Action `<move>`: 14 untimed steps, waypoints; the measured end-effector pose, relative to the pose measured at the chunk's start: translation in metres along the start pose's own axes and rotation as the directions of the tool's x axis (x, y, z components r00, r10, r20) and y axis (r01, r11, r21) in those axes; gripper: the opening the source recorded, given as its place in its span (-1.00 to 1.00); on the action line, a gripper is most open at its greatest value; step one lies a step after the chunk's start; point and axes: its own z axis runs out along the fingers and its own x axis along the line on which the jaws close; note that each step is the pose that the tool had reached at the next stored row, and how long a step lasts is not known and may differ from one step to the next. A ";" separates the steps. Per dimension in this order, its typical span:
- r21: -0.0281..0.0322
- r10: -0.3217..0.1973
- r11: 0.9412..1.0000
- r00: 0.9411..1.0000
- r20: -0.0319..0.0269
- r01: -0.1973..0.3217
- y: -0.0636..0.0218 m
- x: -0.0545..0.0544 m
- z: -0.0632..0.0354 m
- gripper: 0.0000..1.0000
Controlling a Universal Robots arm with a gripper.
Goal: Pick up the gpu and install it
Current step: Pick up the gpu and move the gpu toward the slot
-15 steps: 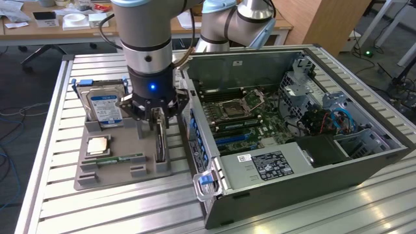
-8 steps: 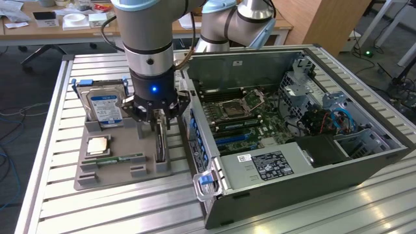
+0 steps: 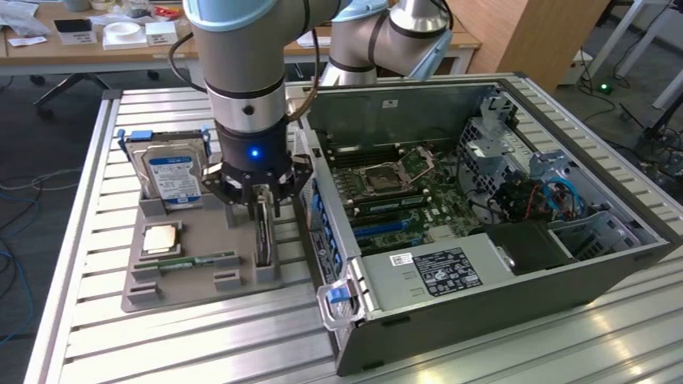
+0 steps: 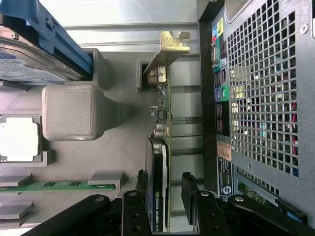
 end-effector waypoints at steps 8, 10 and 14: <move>0.000 0.000 1.000 1.000 0.000 0.000 -0.0002 0.000 0.0044 -0.17; 0.000 0.000 1.000 1.000 0.000 0.000 -0.0003 0.000 0.0063 -0.17; 0.000 0.000 1.000 1.000 0.000 0.000 -0.0003 0.000 0.0064 -0.17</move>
